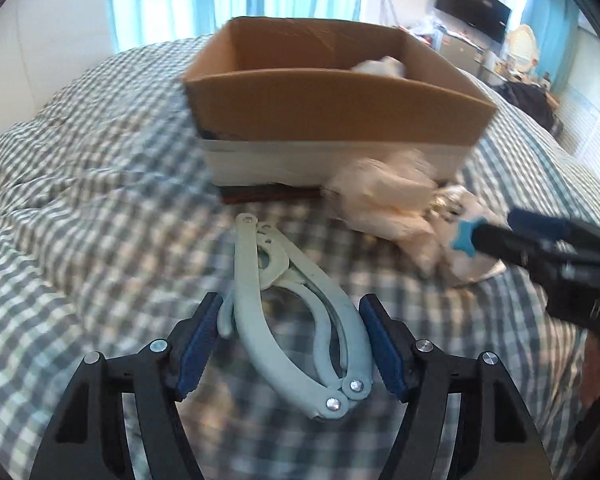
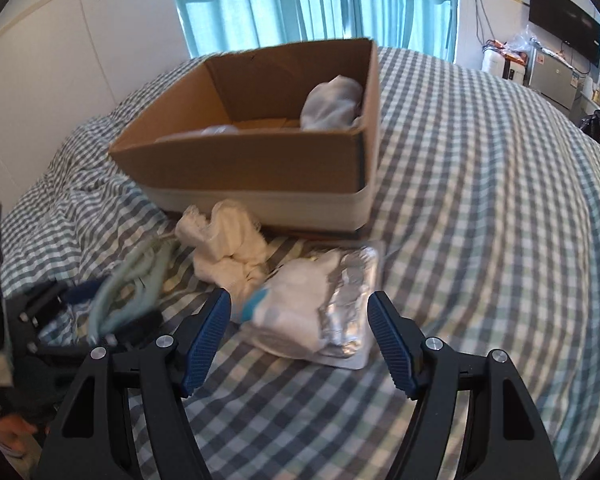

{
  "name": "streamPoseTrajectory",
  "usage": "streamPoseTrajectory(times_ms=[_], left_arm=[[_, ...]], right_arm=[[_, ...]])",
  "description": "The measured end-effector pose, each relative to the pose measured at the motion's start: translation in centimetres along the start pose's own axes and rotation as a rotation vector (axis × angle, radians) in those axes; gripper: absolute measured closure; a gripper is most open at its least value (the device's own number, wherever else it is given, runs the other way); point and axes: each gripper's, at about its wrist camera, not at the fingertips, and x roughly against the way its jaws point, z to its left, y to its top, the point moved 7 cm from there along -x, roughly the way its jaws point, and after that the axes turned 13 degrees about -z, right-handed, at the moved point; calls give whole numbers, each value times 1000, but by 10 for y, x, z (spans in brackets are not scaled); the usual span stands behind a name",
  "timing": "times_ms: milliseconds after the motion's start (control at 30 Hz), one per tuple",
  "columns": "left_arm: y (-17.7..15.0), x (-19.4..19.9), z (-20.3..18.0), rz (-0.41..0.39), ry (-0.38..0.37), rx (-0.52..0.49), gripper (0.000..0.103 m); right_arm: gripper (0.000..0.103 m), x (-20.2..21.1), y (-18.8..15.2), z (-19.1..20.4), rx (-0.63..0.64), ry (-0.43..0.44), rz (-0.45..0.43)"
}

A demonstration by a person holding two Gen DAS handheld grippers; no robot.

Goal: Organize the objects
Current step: 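Grasp the white cat cup with the right tool while the left tool grasps the green clip, then carry the cat cup into the box and release it with the right tool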

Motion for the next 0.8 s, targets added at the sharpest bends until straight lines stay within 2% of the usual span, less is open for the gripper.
streamPoseTrajectory(times_ms=[100,167,233,567,700,800], left_arm=[[2,0,13,-14,8,31,31],[0,-1,15,-16,2,39,31],[2,-2,13,-17,-4,36,31],[8,7,22,-42,-33,38,31],[13,18,27,-61,-34,47,31],[16,28,30,-78,-37,49,31]], right_arm=[[36,-11,-8,6,10,-12,37],[48,-18,-13,7,19,-25,63],[55,-23,-18,9,20,-19,81],[56,-8,-28,23,56,-74,35],[56,4,-30,31,-13,-43,10],[57,13,-24,36,-12,-39,-12]])
